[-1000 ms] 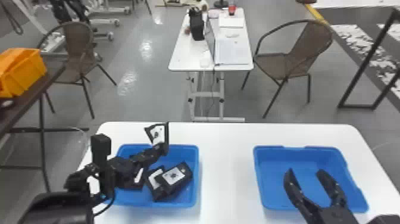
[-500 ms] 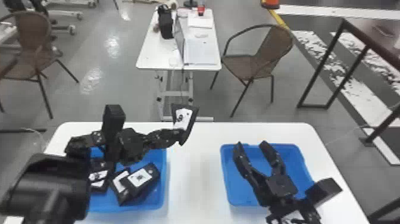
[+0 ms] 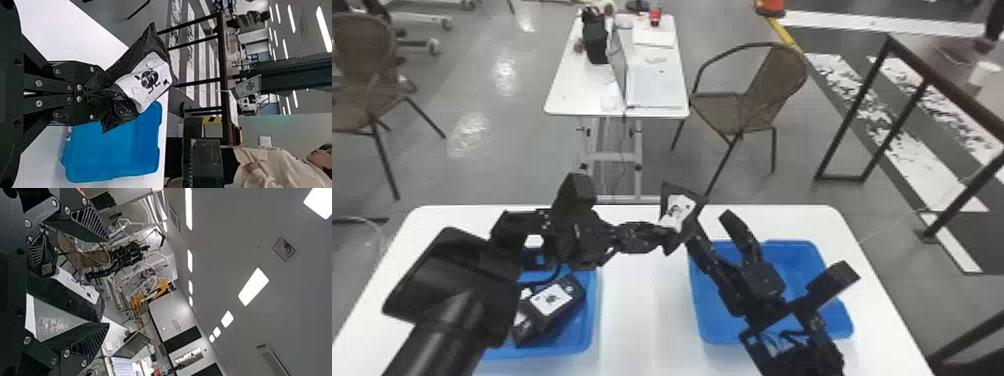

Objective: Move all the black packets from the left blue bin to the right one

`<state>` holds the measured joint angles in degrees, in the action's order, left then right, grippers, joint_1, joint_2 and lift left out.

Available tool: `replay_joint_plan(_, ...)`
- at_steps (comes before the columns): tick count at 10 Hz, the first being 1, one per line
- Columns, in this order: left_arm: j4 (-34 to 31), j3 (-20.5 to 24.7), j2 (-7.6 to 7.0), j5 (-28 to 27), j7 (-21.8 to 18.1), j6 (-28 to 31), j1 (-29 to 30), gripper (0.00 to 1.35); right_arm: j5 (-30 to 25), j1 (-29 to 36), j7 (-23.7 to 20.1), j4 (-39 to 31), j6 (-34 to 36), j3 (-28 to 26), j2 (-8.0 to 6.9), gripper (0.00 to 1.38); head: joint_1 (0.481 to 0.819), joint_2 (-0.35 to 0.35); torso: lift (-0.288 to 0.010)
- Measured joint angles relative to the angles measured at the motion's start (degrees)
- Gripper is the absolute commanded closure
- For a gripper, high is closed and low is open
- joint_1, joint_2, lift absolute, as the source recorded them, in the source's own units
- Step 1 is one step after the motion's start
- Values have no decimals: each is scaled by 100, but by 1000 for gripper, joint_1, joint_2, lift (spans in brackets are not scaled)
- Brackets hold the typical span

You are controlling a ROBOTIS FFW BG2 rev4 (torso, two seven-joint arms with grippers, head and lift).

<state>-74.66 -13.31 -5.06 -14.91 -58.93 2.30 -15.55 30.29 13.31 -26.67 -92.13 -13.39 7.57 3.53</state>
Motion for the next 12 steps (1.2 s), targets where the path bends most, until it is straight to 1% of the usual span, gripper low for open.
replay_joint_plan(1, 137, -210, -5, 167, 27, -59, -134, 1211, 118, -214, -106, 213, 44, 52, -1, 282, 695, -134, 0)
replay_joint_plan(3, 314, -558, 7, 420, 65, -112, -308, 1211, 168, -573, -161, 606, 55, 92, -7, 274, 695, -152, 0)
replay_joint_plan(5, 376, -723, 28, 616, 88, -116, -320, 1211, 184, -827, -157, 993, -34, 88, -27, 277, 695, -172, 0)
replay_joint_plan(6, 380, -769, 33, 634, 85, -119, -320, 1211, 181, -898, -137, 1167, -169, 73, -42, 269, 695, -181, 0)
replay_joint_plan(8, 380, -755, 21, 632, 81, -106, -298, 1211, 89, -889, 77, 1278, -460, -108, -55, 233, 695, -203, 0)
replay_joint_plan(10, 341, -691, -2, 609, 67, -86, -242, 1211, -25, -823, 136, 1191, -505, -372, -55, 231, 695, -227, 0)
replay_joint_plan(12, 270, -612, -10, 671, 75, -68, -189, 1211, 24, -812, 162, 1279, -408, -439, -54, 225, 695, -232, 0)
